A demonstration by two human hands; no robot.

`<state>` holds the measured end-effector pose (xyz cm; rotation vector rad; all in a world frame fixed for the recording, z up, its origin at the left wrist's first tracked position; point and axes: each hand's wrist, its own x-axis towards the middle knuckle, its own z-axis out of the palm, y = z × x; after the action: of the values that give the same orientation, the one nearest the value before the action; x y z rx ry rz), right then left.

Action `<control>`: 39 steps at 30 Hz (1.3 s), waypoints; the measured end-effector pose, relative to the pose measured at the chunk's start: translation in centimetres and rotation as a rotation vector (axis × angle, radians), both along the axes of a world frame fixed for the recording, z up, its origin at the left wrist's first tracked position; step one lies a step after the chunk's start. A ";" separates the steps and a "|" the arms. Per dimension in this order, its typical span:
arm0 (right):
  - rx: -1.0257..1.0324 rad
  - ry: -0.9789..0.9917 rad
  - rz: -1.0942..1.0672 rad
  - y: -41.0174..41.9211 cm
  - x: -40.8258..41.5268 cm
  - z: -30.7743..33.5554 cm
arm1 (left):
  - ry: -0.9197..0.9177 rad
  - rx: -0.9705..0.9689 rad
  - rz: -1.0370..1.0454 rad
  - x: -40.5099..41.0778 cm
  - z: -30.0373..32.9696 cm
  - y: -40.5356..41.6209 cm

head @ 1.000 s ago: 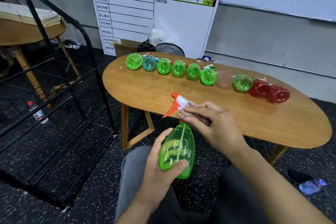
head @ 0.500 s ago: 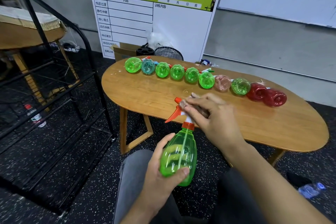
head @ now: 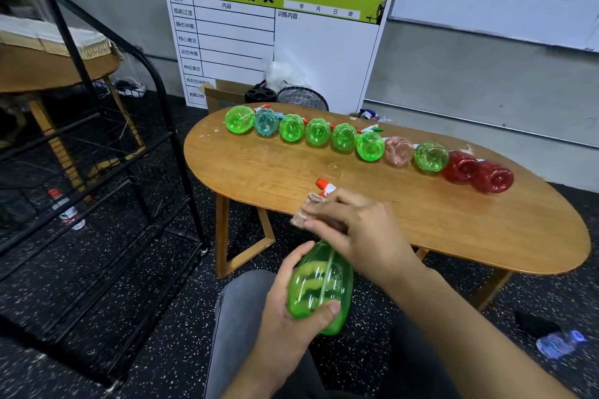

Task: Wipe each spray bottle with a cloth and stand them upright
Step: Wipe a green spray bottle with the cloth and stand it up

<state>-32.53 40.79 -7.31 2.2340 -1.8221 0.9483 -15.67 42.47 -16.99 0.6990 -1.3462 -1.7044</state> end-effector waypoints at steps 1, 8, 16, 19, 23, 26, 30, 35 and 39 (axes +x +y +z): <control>-0.022 -0.033 -0.044 0.0 -0.2 0.3 | 0.003 -0.001 -0.001 0.0 0.0 -0.1; -0.054 -0.133 -0.124 0.2 -1.8 0.9 | -0.007 -0.017 0.006 0.5 0.1 0.0; -0.068 -0.247 -0.169 0.7 -2.8 0.6 | 0.020 -0.005 0.010 0.6 0.3 -0.1; 0.059 -0.281 -0.036 1.4 -2.3 -0.3 | 0.030 -0.031 0.036 0.8 0.3 -0.3; -0.041 -0.302 -0.155 1.4 -2.9 0.1 | 0.017 -0.025 0.009 0.5 0.4 -0.2; -0.014 -0.338 -0.105 1.7 -2.5 -0.1 | 0.022 -0.023 0.020 0.5 0.4 -0.2; 0.102 -0.334 0.016 2.0 -2.4 -0.6 | 0.023 -0.025 0.028 0.5 0.2 -0.3; -0.037 -0.375 -0.223 0.8 -4.1 1.2 | 0.026 -0.024 0.007 0.4 0.1 -0.3; -0.052 -0.524 -0.157 -1.4 -3.5 3.9 | 0.008 -0.043 -0.022 0.2 0.1 -0.2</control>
<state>-36.05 39.41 -3.37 1.8929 -2.0909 1.6405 -15.46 42.27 -16.85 0.6546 -1.3852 -1.6887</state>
